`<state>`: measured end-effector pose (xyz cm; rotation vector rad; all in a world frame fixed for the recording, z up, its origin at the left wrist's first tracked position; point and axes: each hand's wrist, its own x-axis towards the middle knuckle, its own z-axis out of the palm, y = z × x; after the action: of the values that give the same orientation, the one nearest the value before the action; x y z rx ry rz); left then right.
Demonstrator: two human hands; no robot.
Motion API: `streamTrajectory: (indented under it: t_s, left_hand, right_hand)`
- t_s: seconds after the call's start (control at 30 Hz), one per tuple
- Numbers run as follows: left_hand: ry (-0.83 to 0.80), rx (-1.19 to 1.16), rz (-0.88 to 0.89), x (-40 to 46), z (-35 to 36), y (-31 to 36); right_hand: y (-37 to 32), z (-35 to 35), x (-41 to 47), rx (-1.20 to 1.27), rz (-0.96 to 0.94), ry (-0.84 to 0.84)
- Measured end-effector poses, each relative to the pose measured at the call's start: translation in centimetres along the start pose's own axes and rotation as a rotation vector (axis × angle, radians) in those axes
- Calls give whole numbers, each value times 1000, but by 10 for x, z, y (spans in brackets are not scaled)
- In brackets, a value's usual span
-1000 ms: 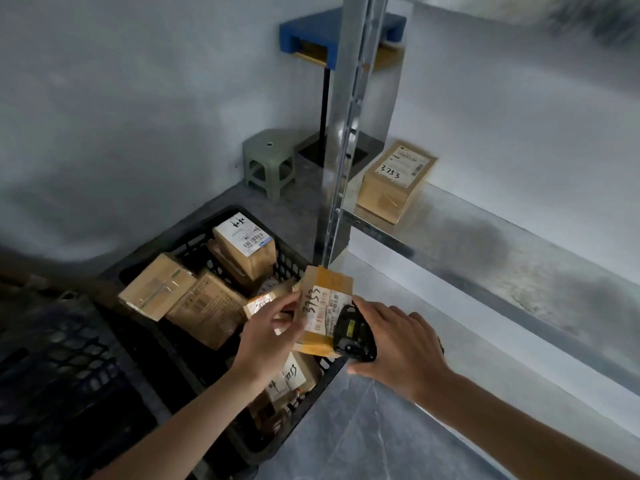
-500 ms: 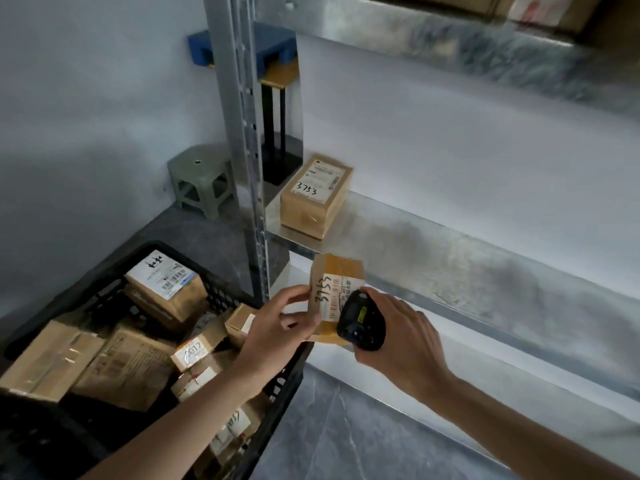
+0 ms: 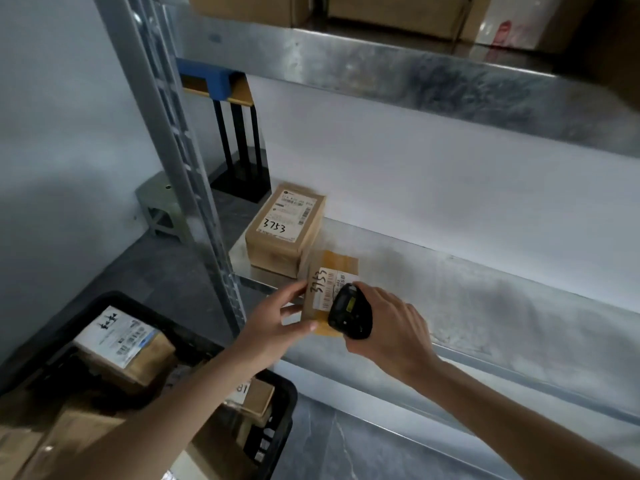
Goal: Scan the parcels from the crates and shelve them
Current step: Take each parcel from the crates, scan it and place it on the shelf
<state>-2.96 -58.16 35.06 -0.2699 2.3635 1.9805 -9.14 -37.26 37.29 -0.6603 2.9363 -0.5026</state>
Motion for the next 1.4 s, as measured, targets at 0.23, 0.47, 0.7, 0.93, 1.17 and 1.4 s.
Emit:
streamTrajectory:
  t_s: [0.23, 0.47, 0.7, 0.93, 1.17, 1.4]
  left_hand:
    - [11, 92, 24, 37, -1, -8]
    - [141, 118, 68, 55, 9, -9]
    - [380, 103, 8, 70, 22, -16]
    - [490, 213, 13, 80, 32, -13]
    - [479, 272, 20, 78, 31, -5]
    - [459, 263, 45, 44, 13, -4]
  right_hand:
    - [12, 9, 39, 72, 25, 10]
    - [19, 9, 68, 97, 19, 31]
    - [23, 11, 87, 102, 31, 46]
    - [30, 9, 101, 90, 28, 48]
    - [34, 5, 100, 97, 17, 32]
    - [27, -7, 71, 61, -59, 26]
